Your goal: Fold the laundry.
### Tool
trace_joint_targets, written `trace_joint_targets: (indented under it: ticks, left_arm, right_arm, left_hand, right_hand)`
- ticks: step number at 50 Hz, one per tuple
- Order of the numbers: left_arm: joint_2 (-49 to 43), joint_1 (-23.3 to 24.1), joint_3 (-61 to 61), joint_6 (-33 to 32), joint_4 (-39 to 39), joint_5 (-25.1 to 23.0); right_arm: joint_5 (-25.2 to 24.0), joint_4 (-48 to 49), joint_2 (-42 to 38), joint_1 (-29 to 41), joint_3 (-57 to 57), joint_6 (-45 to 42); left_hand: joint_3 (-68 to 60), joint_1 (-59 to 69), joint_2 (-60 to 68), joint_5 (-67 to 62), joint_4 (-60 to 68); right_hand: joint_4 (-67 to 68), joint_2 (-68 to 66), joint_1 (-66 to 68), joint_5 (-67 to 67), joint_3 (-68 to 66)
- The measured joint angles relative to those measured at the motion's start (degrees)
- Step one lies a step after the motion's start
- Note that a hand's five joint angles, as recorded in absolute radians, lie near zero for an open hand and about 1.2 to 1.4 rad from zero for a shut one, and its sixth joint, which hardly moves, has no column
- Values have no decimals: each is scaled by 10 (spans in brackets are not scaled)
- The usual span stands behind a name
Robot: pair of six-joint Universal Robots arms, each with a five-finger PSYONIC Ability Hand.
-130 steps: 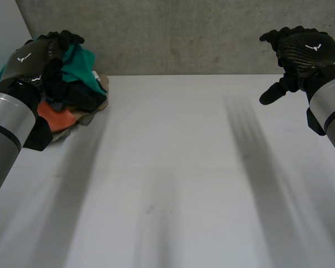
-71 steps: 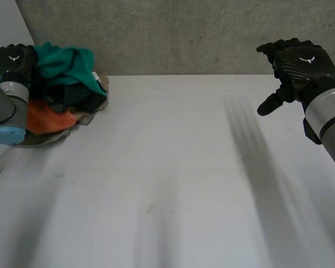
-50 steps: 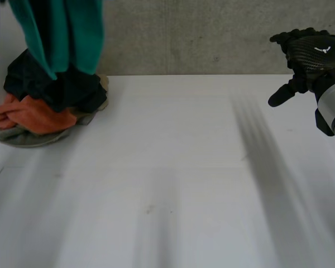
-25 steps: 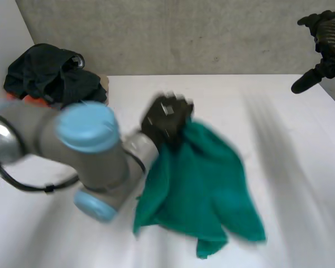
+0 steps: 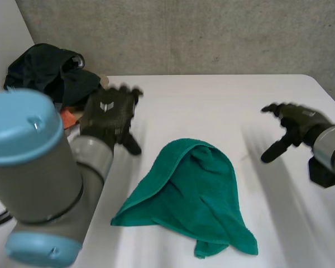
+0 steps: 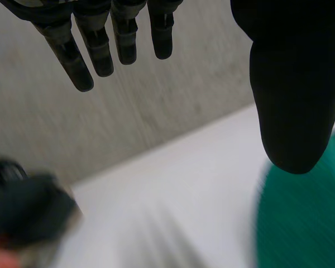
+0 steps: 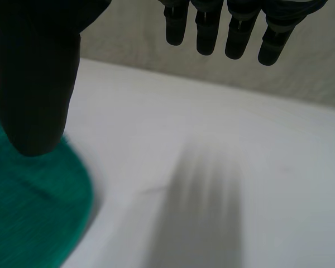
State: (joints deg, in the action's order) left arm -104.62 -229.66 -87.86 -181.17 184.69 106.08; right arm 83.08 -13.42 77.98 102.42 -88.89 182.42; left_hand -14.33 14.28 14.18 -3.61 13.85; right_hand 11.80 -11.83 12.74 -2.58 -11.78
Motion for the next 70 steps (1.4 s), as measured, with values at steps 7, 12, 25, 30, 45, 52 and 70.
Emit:
trace_joint_targets:
  ticks: [7,12,25,30,45,52,70]
  left_arm:
    - [-10,-29,-94,99,-20,-68]
    - [-45,-66,-115,120,-24,-112]
    - [-93,-104,-110,114,-24,-134]
    - [-108,-105,-101,112,-24,-136]
    - [-181,-114,240,-28,-12,-116]
    - [-147,-133,394,-61,126,-109]
    - [-71,-132,142,-68,215,-110]
  right_arm:
    - [-49,36,-71,12,-17,14]
    - [-58,80,-116,39,-5,7]
    - [-53,128,-231,80,62,-7]
    - [-50,129,-263,94,94,-9]
    - [-4,175,-240,92,288,-127]
    - [40,279,-150,92,367,-212]
    - [33,273,-39,91,177,-246]
  left_hand:
    - [0,0,0,0,0]
    - [-7,9,7,-12,9]
    - [-149,162,155,-158,155]
    - [-408,426,412,-405,407]
    - [-537,514,543,-529,546]
    - [-537,514,543,-529,546]
    - [-540,514,544,-535,549]
  right_hand:
    - [16,-15,4,-11,-16]
    - [52,-50,39,-47,-52]
    - [109,-106,101,-105,-111]
    - [360,-364,353,-340,-360]
    - [566,-555,508,-533,-561]
    - [567,-555,508,-533,-561]
    - [567,-555,508,-533,-564]
